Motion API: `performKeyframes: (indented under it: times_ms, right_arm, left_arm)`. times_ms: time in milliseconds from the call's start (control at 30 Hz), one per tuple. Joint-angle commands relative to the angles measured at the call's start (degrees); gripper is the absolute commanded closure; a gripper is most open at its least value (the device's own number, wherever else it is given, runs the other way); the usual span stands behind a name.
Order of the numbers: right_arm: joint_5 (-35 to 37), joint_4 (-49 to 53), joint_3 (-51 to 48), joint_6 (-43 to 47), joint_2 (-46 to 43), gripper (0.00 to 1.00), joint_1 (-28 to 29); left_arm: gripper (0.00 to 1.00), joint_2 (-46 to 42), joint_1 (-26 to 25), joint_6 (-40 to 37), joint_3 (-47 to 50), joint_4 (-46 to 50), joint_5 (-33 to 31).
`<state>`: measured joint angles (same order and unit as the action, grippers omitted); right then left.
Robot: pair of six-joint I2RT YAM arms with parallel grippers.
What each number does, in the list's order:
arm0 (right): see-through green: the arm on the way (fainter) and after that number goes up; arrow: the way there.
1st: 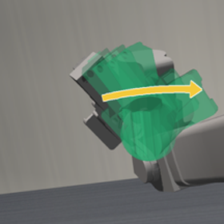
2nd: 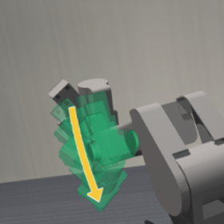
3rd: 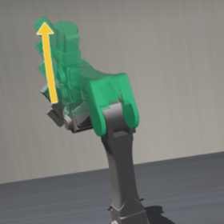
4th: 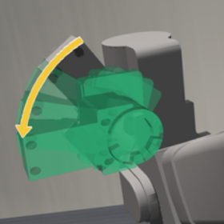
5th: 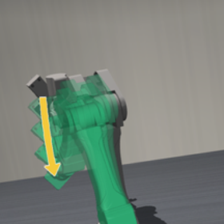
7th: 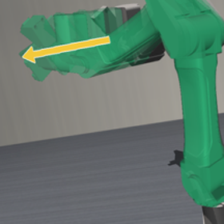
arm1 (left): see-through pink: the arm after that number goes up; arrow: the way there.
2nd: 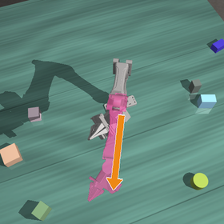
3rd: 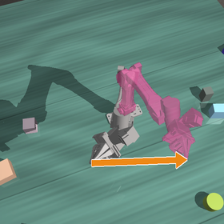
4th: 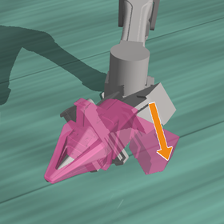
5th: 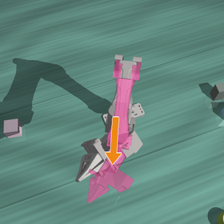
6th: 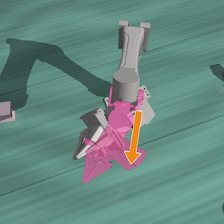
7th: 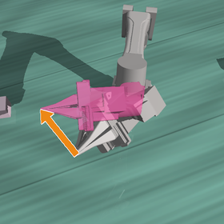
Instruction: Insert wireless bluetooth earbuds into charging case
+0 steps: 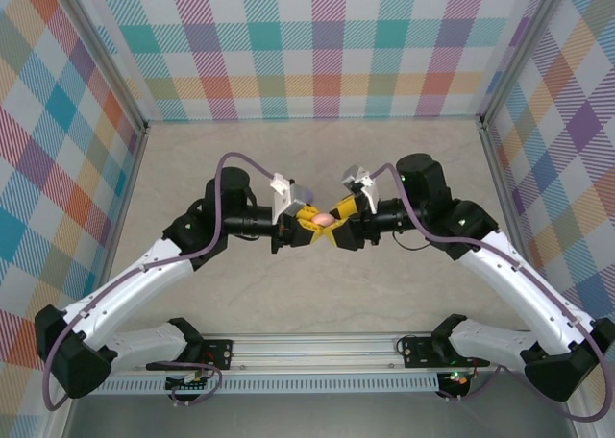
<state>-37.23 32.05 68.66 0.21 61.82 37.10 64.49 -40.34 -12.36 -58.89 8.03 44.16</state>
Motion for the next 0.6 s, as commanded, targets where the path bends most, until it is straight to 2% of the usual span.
performKeyframes:
  times_ms: [0,167,400,567]
  right_arm:
    - [-6.6,1.15,0.68,2.96,0.01,0.41,-2.64]
    - [-11.64,3.72,1.86,4.85,1.04,0.46,-4.31]
    - [-12.26,5.45,2.53,7.47,2.58,0.5,-4.41]
    - [-13.17,5.05,2.63,7.42,2.96,0.66,-4.41]
  left_arm:
    - [0.98,0.96,0.61,5.91,-2.64,1.93,3.41]
    - [0.97,2.52,0.95,8.34,-5.38,5.4,5.0]
    - [0.96,2.92,0.96,9.41,-6.28,6.61,6.2]
    - [0.96,3.07,0.96,9.12,-6.37,7.17,6.6]
